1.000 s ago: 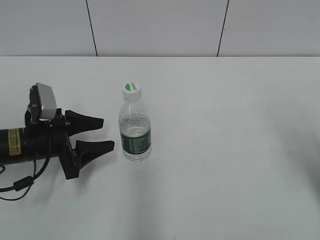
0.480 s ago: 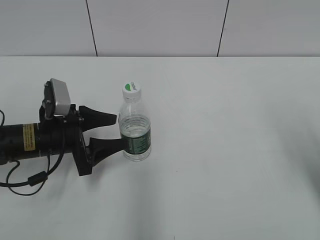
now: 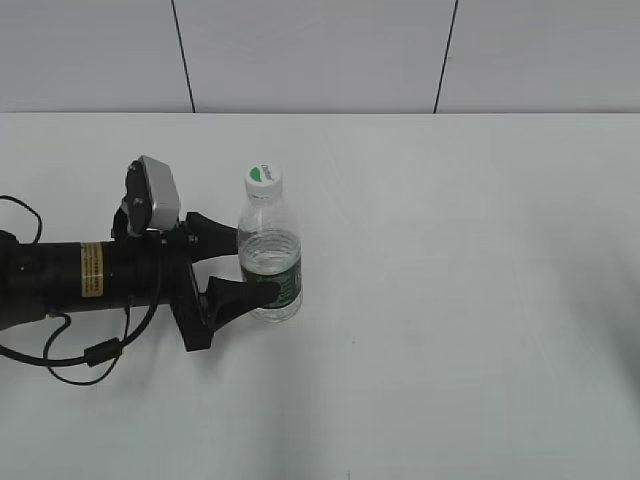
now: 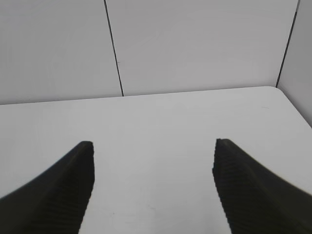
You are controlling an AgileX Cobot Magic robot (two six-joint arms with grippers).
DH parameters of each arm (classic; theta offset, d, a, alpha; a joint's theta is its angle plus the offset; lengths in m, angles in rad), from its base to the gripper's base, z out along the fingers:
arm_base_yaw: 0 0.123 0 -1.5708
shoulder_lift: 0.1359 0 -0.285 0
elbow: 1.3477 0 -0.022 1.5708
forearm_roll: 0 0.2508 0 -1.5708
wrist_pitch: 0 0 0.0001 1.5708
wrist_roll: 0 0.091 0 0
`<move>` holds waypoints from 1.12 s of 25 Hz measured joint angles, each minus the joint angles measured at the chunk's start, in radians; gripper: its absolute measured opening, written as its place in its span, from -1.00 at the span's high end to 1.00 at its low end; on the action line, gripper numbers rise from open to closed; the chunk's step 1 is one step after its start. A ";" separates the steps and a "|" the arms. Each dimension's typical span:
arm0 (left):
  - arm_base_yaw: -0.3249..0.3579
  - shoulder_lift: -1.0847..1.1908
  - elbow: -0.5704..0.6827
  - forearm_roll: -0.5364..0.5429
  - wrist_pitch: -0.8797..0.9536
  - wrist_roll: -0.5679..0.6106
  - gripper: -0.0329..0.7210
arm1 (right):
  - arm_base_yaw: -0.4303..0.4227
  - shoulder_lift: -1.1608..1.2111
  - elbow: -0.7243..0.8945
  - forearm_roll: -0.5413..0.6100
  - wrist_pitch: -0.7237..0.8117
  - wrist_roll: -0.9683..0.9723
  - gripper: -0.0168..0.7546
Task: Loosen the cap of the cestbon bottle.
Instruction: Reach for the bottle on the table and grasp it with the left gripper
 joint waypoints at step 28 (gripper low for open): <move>-0.084 0.000 -0.006 -0.160 0.082 -0.004 -0.08 | 0.000 0.005 -0.125 0.011 0.259 0.001 -0.56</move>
